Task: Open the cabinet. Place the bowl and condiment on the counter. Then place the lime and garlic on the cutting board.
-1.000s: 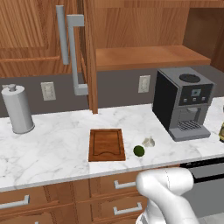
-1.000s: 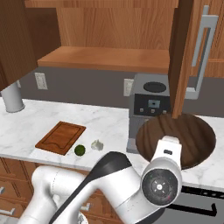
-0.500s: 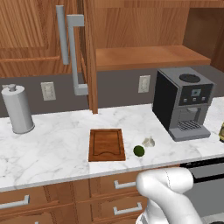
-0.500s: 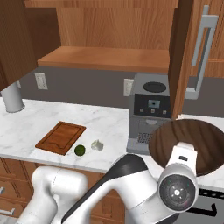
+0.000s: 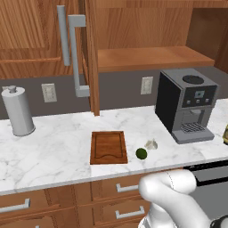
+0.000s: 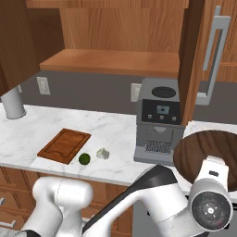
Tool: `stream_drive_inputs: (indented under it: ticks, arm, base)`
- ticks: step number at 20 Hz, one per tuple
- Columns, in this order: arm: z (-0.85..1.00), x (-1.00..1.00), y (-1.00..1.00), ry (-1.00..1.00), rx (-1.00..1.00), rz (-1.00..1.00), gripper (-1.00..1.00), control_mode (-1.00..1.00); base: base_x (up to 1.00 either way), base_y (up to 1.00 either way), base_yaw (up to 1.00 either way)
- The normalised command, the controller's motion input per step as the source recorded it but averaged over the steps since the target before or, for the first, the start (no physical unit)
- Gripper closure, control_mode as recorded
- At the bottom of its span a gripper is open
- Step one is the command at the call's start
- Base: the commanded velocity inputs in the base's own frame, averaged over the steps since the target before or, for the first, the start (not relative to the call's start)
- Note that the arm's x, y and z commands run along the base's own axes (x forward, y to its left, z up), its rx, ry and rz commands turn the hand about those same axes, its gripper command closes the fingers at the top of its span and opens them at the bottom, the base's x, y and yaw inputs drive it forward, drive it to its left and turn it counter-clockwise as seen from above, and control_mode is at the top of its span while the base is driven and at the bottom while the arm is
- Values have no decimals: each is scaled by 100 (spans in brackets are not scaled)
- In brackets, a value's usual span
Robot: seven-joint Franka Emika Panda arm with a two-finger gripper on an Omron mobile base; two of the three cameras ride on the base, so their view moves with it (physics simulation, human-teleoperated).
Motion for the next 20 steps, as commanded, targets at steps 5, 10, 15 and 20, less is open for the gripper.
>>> stream_drive_inputs:
  ticks: [5, 10, 15, 20]
  arm:
    - [-14, 2, -43, 2, 0, 0, 100, -100]
    - [-18, 16, -40, 4, 1, 0, 100, -100]
    - [-20, 29, -39, 3, 1, 0, 100, -100]
    - [-24, 45, -30, 2, 2, 0, 100, -100]
  base:
    - [0, 0, 0]
    - [0, 0, 0]
    - [0, 0, 0]
    - [0, 0, 0]
